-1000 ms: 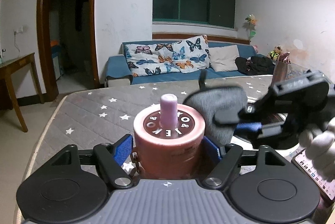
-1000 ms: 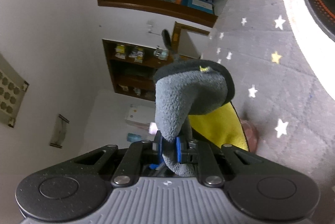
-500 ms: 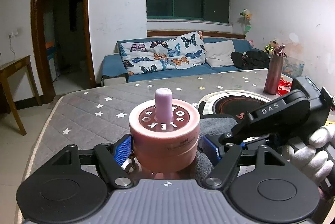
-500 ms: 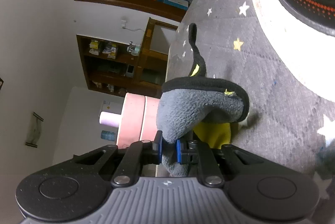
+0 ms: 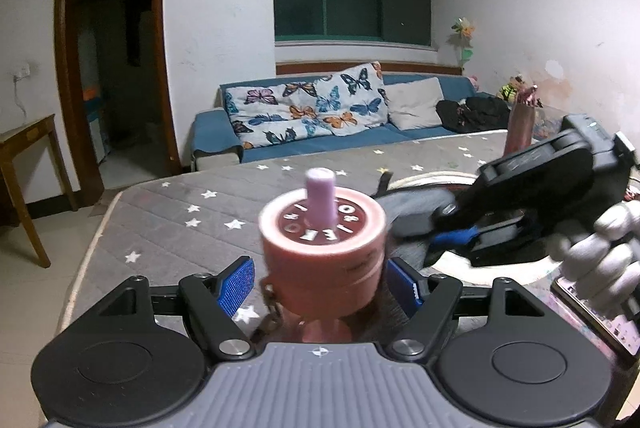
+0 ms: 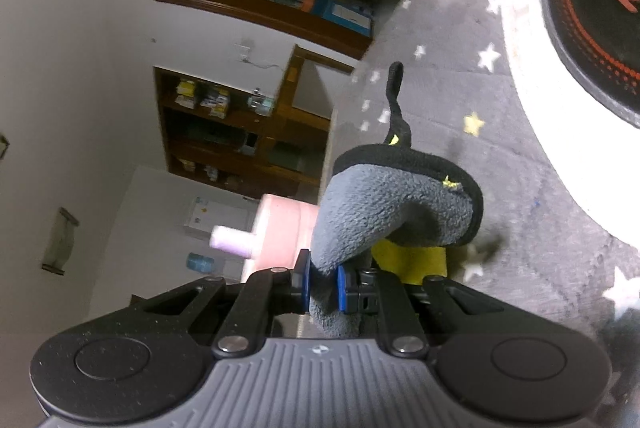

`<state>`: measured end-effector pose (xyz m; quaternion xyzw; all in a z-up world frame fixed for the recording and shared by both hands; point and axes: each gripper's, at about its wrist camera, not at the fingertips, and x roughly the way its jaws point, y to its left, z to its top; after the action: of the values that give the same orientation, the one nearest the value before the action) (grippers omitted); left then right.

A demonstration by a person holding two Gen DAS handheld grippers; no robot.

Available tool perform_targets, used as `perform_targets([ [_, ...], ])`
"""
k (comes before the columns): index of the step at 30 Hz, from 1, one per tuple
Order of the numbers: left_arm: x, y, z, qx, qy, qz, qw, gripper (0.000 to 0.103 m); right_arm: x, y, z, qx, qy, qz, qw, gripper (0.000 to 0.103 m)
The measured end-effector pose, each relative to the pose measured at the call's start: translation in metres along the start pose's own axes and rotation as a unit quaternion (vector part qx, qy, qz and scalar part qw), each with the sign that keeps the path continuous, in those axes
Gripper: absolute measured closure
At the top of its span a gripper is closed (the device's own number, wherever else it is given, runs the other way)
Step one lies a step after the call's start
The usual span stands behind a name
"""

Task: Clean container
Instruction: 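Move the cloth in the right tool down the bottle's side, then wipe the bottle's side and lid area with the cloth in the right tool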

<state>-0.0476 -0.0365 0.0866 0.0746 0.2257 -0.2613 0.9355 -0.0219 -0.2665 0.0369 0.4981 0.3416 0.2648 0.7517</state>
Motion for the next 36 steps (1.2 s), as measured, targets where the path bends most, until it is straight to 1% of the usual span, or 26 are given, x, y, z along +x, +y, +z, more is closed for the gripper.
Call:
perform_targets([
  [2,0.0,0.004,0.0,-0.004,-0.001,0.0,1.0,0.027,-0.005,0.01,0.0,-0.009,-0.003,0.018,1.0,0.09],
  [5,0.007,0.012,-0.001,-0.018,0.006,-0.017,0.9997,0.027,-0.008,0.028,0.004,-0.033,-0.006,0.043,0.999,0.09],
  [7,0.012,0.015,-0.001,-0.021,0.013,-0.024,0.9994,0.026,-0.008,0.035,0.002,-0.047,-0.006,0.046,0.998,0.09],
  [9,0.016,0.016,-0.002,-0.017,0.015,-0.029,0.9993,0.025,-0.004,0.038,-0.001,-0.065,-0.003,0.037,0.997,0.09],
  [12,0.022,0.016,-0.005,-0.016,0.021,-0.035,0.999,0.024,-0.002,0.03,-0.005,-0.06,0.004,0.033,0.998,0.09],
  [16,0.026,0.016,-0.009,-0.018,0.027,-0.04,0.9987,0.024,-0.002,0.025,-0.009,-0.069,0.006,0.009,0.998,0.09],
  [25,0.023,0.003,-0.014,-0.005,0.028,-0.037,0.9989,0.023,0.01,0.004,-0.013,-0.053,0.014,-0.045,0.998,0.09],
  [28,0.02,-0.001,-0.015,-0.005,0.029,-0.04,0.9988,0.023,0.008,0.002,-0.014,-0.052,0.013,-0.048,0.997,0.09],
  [32,0.015,-0.007,-0.018,-0.005,0.028,-0.042,0.9987,0.023,0.006,0.012,-0.01,-0.063,0.009,-0.047,0.997,0.09],
  [36,0.01,-0.014,-0.02,-0.002,0.026,-0.052,0.9983,0.023,0.005,0.02,-0.002,-0.069,0.002,-0.043,0.997,0.09],
])
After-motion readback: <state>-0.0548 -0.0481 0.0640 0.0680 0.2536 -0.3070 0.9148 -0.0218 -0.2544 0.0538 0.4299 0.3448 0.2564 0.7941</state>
